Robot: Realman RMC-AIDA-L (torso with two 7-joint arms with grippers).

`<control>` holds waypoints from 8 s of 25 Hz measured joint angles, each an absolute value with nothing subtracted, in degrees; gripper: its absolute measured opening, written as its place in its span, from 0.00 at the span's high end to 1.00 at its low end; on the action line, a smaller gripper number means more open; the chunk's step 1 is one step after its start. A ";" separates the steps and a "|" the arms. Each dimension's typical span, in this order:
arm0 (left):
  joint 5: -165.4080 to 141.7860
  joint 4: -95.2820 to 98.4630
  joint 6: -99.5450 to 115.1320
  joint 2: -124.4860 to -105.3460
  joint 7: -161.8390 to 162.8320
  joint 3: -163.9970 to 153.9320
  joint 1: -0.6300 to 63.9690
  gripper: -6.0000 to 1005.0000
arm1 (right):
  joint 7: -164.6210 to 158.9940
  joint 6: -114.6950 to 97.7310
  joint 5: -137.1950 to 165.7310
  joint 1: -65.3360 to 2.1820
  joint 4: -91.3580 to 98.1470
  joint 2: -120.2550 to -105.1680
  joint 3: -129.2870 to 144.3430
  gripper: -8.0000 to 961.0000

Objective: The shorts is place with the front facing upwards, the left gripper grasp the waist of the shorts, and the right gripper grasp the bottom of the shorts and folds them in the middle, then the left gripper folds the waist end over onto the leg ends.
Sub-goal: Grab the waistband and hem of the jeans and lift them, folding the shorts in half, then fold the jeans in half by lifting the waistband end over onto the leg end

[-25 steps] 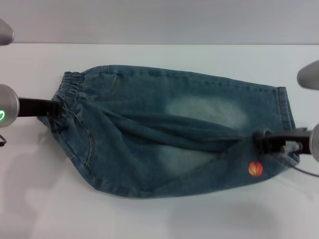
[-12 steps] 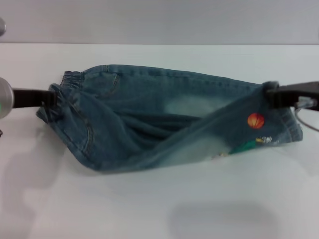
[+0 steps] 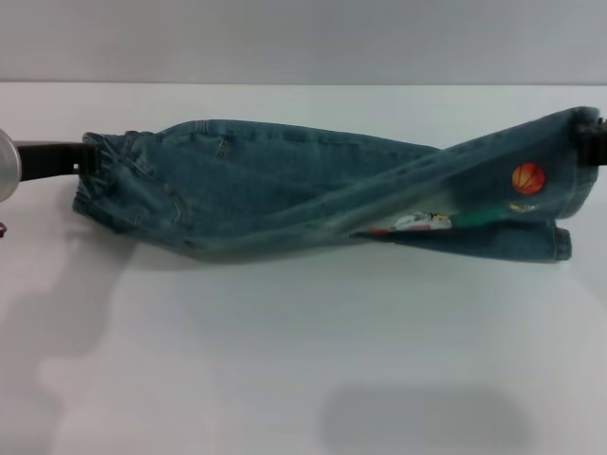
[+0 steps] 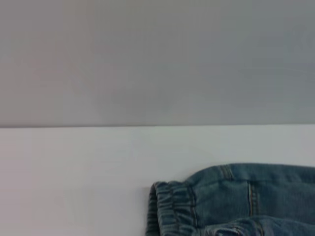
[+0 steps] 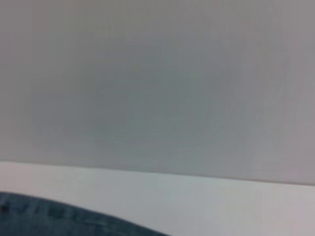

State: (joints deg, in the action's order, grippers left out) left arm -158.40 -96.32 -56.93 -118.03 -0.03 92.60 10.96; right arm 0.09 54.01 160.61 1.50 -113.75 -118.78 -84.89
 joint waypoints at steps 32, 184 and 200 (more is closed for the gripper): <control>-158.31 -87.31 -43.54 -118.03 1.69 91.78 16.63 0.85 | 0.18 33.79 160.76 5.14 -103.03 -118.74 -86.17 0.99; -145.19 -82.89 -35.32 -118.03 -11.41 88.86 14.40 0.89 | 2.65 -27.61 159.03 7.32 -67.86 -118.68 -68.11 0.99; -145.38 -100.67 -42.84 -118.03 -9.34 85.94 10.33 0.89 | 2.50 -24.64 155.11 -5.95 -56.95 -118.82 -69.11 0.99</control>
State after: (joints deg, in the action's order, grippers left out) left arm -145.38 -100.67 -42.84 -118.03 -9.34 85.94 10.33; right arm 2.50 -24.64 155.11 -5.95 -56.95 -118.82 -69.11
